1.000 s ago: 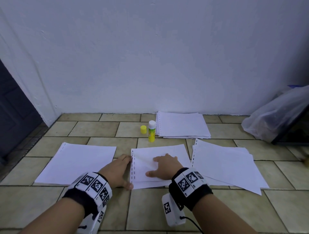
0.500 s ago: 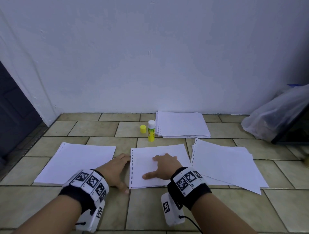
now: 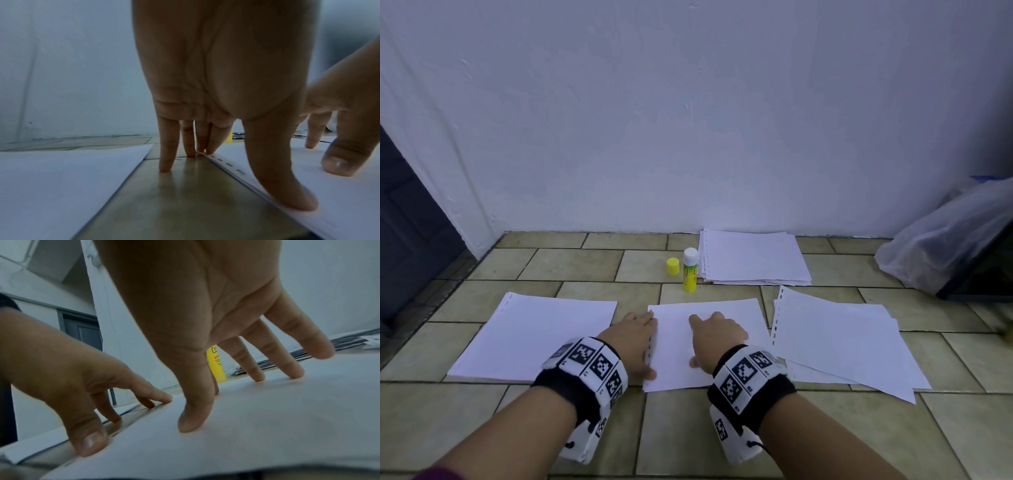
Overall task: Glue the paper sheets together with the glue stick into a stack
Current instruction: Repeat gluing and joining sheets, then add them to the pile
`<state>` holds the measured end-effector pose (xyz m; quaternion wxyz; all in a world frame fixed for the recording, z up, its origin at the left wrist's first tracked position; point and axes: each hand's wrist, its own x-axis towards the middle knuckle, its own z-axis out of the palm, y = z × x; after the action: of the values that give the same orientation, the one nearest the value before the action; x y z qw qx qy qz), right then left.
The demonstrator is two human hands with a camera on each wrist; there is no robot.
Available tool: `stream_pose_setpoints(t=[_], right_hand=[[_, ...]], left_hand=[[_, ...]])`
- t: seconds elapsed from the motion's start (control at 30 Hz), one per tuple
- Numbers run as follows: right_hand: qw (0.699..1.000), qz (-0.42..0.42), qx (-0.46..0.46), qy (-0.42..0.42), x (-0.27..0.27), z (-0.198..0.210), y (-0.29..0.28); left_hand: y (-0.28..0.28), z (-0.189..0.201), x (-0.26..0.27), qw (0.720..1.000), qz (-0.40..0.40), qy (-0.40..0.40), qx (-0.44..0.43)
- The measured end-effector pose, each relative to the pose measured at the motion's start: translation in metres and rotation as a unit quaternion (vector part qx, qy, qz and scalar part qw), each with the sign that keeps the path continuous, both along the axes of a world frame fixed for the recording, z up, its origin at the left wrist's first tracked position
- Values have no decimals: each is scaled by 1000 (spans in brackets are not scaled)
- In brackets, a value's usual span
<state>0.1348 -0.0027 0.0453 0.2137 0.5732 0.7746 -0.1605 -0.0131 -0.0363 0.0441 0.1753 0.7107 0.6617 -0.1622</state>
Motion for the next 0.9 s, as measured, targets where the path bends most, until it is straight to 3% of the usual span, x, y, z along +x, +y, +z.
stream_pose_setpoints(t=[0.1, 0.17, 0.27, 0.37, 0.6, 0.9], right_hand=[[997, 52, 40, -38, -7, 1, -3], [993, 116, 35, 6, -14, 0, -2], [981, 166, -48, 87, -18, 0, 0], [985, 135, -52, 89, 7, 3, 12], [995, -44, -21, 92, 88, 4, 46], [995, 59, 74, -15, 66, 8, 31]], left_hand=[[0, -1, 2, 1000, 6, 22, 0], [-1, -4, 2, 999, 8, 35, 9], [0, -6, 3, 999, 1, 46, 10], [2, -6, 1, 999, -2, 52, -2], [6, -8, -3, 996, -27, 81, 22], [17, 20, 13, 990, -39, 131, 34]])
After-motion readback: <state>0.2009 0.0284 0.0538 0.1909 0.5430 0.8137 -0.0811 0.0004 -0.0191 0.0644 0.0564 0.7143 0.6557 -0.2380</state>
